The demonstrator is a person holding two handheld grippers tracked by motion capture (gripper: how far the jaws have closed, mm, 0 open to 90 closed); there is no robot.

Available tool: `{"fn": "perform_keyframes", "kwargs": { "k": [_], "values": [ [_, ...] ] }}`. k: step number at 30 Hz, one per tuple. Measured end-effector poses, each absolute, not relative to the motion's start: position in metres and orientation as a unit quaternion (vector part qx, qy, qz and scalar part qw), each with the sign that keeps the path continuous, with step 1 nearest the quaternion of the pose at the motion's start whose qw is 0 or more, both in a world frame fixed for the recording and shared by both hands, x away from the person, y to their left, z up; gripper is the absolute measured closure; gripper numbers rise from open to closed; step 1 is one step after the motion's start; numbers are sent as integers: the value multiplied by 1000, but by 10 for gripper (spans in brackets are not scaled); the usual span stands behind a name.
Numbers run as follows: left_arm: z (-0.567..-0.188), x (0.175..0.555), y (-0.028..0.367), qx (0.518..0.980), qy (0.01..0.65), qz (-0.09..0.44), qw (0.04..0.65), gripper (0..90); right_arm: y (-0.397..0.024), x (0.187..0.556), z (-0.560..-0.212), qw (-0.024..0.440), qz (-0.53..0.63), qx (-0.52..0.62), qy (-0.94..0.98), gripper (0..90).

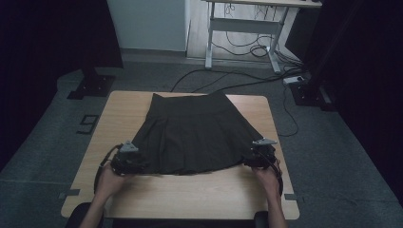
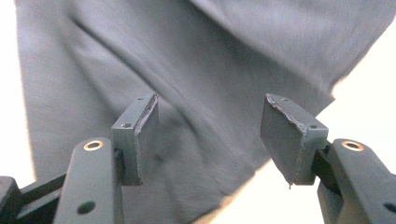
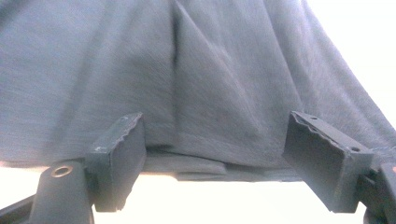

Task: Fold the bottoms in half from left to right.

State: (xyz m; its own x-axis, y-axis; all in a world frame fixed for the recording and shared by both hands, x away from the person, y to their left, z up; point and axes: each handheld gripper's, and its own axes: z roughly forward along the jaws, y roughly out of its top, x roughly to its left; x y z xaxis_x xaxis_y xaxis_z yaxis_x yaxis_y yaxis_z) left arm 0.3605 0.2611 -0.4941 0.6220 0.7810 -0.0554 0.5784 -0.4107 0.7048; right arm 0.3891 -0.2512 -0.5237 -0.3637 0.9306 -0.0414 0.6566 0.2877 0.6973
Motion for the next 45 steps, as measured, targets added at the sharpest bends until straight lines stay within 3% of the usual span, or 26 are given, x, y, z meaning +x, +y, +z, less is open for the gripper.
{"fn": "perform_keyframes", "kwargs": {
  "k": [5,9,13,18,23,37,41,45],
  "values": [
    [-493,375,290,805,447,160,356,481,-239,377,-507,223,323,507,768,208],
    [-514,391,299,801,471,149,337,607,-211,369,-504,203,332,486,782,273],
    [-530,396,292,816,472,151,296,643,-186,370,-511,186,326,462,804,325],
    [-533,392,284,822,459,161,296,610,-176,384,-537,174,295,459,820,331],
    [-533,383,272,830,443,153,300,592,-179,387,-537,180,289,459,820,331],
    [-533,344,202,873,356,121,310,570,-236,401,-542,202,296,530,769,309],
    [-532,349,208,873,355,98,319,523,-237,400,-543,208,296,529,768,296],
    [-519,356,222,857,370,116,339,468,-231,399,-538,212,281,522,777,208]
  ]
}}
